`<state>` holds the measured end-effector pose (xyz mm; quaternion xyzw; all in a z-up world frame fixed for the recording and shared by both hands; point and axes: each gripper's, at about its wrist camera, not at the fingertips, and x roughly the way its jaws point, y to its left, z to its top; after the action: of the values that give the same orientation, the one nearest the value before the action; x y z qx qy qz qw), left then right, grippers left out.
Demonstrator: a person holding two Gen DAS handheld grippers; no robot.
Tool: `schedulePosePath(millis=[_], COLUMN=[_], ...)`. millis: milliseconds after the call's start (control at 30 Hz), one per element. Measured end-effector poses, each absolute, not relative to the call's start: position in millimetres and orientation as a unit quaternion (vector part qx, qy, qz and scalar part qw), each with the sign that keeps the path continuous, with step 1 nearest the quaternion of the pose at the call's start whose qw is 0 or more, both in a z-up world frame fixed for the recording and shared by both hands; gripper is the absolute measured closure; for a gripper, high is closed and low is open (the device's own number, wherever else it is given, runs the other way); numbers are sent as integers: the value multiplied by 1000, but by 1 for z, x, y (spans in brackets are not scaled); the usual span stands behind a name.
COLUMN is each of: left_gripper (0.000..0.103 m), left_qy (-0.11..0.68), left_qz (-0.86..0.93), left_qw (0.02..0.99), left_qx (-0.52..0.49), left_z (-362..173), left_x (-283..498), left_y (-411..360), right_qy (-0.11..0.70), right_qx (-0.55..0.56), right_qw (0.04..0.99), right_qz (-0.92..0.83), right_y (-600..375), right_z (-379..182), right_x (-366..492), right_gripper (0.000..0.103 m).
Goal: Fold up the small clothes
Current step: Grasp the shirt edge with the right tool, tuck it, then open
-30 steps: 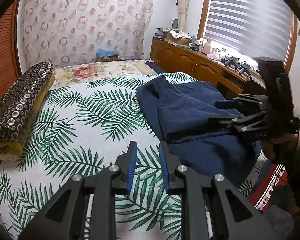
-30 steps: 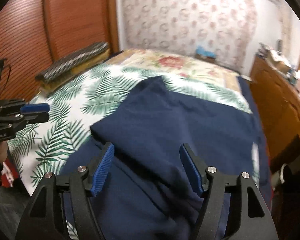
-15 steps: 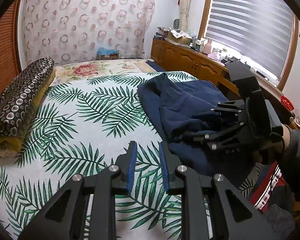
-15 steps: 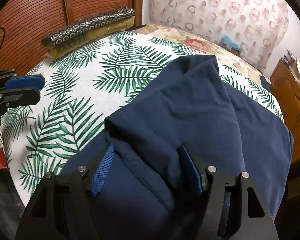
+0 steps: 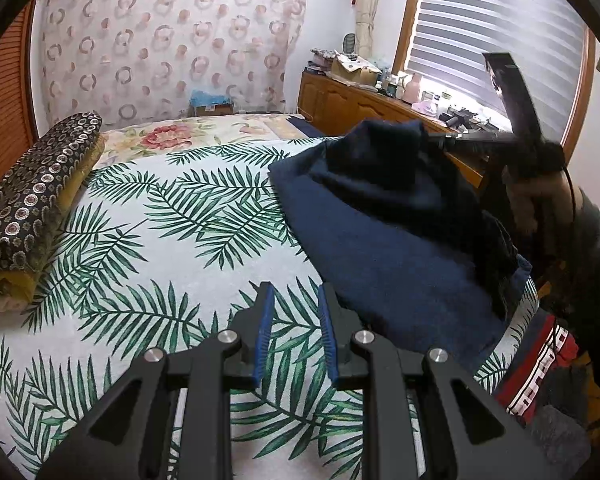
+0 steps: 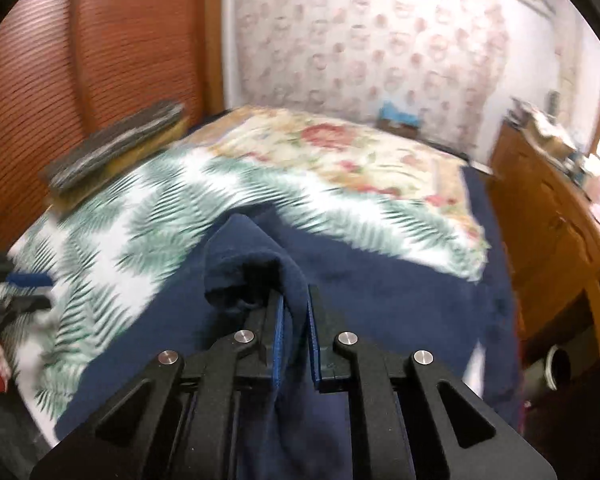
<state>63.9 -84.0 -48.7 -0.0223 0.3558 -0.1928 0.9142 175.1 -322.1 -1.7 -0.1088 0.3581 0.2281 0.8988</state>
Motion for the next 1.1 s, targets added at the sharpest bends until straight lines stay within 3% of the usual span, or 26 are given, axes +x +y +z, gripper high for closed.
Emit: schedulePosePath(millis=[267, 367, 567, 600, 667, 1100], left_gripper=[83, 83, 83, 83, 83, 83], left_qy=[363, 365, 365, 365, 365, 371], left_qz=[-203, -207, -214, -215, -218, -230], left_qw=[909, 908, 906, 906, 905, 900], left_qx=[-17, -14, -12, -11, -8, 2], left_z=[-55, -56, -57, -56, -56, -58], left_x=[66, 66, 64, 64, 64, 61], left_y=[-92, -94, -100, -103, -105, -115], right_qy=[385, 402, 385, 384, 381, 432], right_qx=[-61, -53, -64, -66, -70, -78], right_qw=[917, 911, 915, 915, 913, 874], right_qz=[87, 68, 99, 107, 129, 207], right_y=[-405, -419, -409, -406, -396, -351], right_z=[-9, -17, -10, -10, -11, -53], right_x=[243, 246, 191, 183, 163, 110], right_gripper=[94, 78, 72, 61, 52, 51])
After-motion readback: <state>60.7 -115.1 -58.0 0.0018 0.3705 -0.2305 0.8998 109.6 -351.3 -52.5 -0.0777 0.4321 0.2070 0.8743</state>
